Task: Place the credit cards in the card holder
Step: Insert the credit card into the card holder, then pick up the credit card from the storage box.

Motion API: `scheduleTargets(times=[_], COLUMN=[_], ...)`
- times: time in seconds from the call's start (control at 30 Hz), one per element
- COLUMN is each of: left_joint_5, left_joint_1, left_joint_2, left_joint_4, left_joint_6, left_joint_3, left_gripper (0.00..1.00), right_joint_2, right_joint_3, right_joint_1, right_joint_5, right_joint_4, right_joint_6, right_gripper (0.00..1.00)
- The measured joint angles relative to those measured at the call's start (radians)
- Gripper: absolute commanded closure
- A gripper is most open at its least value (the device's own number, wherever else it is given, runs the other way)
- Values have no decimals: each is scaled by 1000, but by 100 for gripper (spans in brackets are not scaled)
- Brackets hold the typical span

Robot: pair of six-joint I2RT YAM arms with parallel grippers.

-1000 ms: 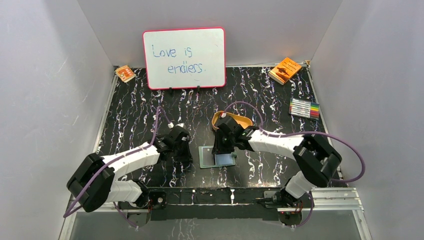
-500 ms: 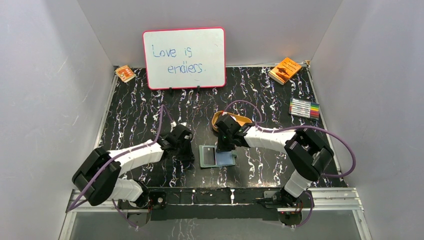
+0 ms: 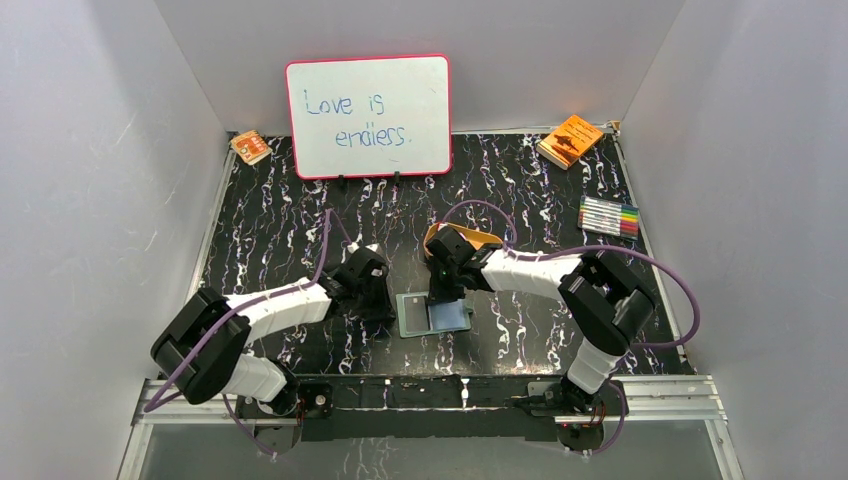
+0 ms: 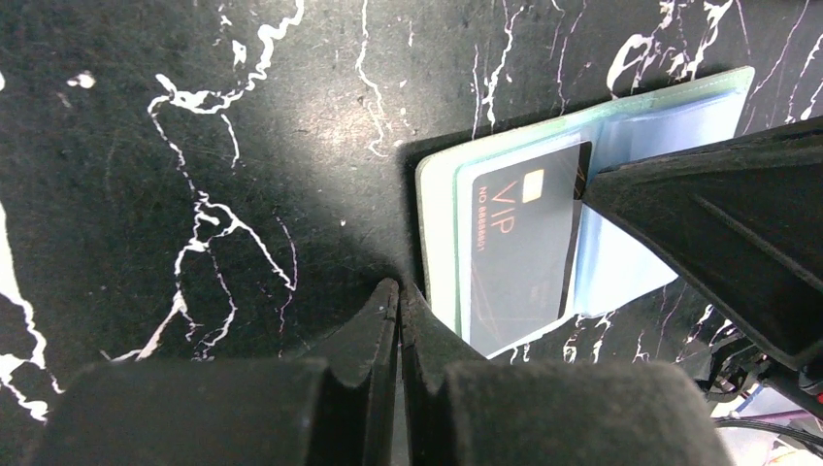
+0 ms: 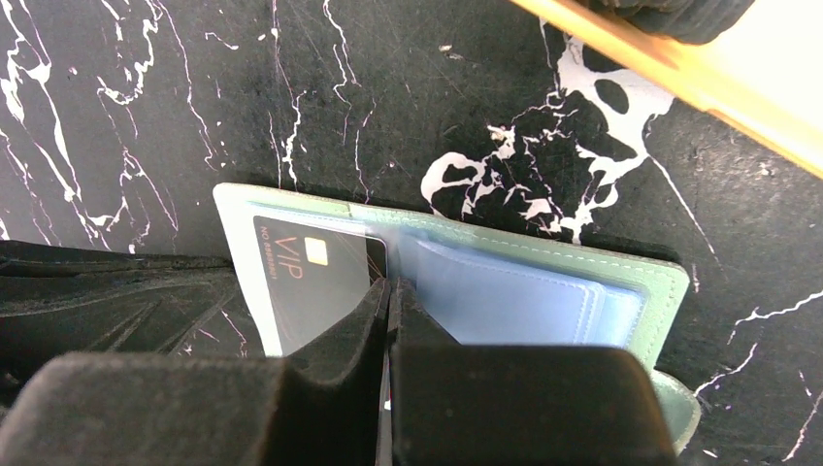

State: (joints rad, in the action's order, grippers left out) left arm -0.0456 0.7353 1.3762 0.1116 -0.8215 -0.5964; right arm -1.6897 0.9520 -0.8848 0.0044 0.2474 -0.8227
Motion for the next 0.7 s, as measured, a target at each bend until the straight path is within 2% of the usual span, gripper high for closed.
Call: scheduleTargets(times=[0.5, 0.6, 0.7], left_joint_5=[-30, -29, -26], left_joint_1=[0, 0, 0], left_joint_2=[24, 24, 22], left_joint_4=[-45, -44, -41], left_joint_6=[0, 1, 2], left_joint_3=[-2, -2, -2], left_gripper=[98, 98, 98], right_joint_2=[-14, -14, -5], right_joint_3=[2, 2, 4], right_joint_1=[2, 2, 2], right_joint_5=[-45, -44, -41], right_joint_4=[-10, -9, 6], right_joint_6=[8, 8, 8], right_gripper=[93, 89, 82])
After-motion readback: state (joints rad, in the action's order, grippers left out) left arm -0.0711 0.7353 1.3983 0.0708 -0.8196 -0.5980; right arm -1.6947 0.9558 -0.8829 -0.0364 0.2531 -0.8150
